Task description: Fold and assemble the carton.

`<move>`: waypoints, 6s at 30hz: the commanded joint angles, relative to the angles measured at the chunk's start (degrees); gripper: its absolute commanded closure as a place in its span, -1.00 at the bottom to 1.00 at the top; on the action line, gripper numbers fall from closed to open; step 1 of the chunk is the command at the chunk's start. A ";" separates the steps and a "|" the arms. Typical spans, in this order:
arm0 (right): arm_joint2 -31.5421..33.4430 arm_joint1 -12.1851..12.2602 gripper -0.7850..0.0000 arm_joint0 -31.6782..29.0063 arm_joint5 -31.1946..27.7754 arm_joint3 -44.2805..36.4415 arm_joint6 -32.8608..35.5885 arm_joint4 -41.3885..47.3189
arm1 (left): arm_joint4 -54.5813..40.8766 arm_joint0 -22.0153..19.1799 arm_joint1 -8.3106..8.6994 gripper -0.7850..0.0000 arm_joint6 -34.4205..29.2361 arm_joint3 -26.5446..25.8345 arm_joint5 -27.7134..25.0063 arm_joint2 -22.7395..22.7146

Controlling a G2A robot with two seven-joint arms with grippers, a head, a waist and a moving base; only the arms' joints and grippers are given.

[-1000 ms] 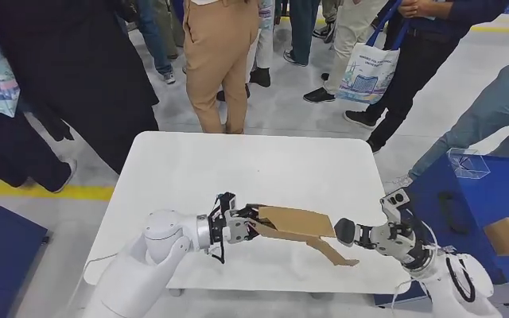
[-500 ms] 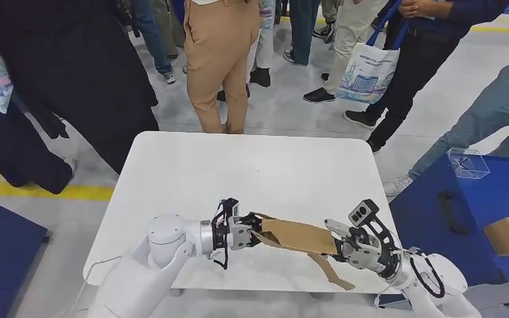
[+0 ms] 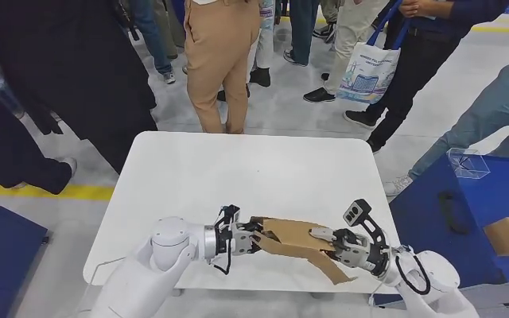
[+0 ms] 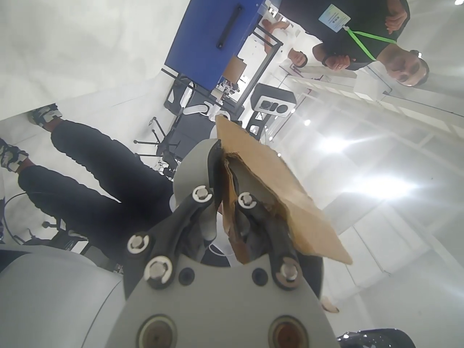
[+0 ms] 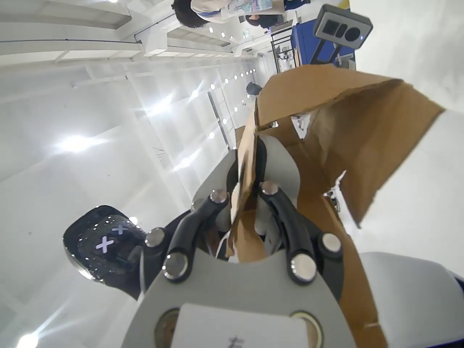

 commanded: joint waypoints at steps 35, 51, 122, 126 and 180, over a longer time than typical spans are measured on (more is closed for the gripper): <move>5.30 0.88 1.00 6.99 -11.10 10.62 5.08 -5.89 | 3.58 3.95 0.46 -1.00 14.10 -6.00 -14.08 -6.47; 1.57 1.60 1.00 13.98 -17.15 23.41 20.96 -5.58 | 33.41 -0.46 -1.62 -1.00 16.07 -23.12 -18.43 6.45; 0.19 1.94 1.00 20.88 -10.66 30.49 24.59 14.62 | 34.30 7.71 -4.05 -1.00 17.91 -25.21 -18.56 -3.38; 0.60 1.88 1.00 20.78 -11.20 30.25 26.32 16.65 | 34.71 6.10 -4.19 -1.00 15.80 -23.16 -16.48 -2.43; 2.19 1.44 1.00 16.61 -12.77 25.59 27.04 19.30 | 37.55 3.95 -5.67 -1.00 13.82 -19.26 -14.00 0.80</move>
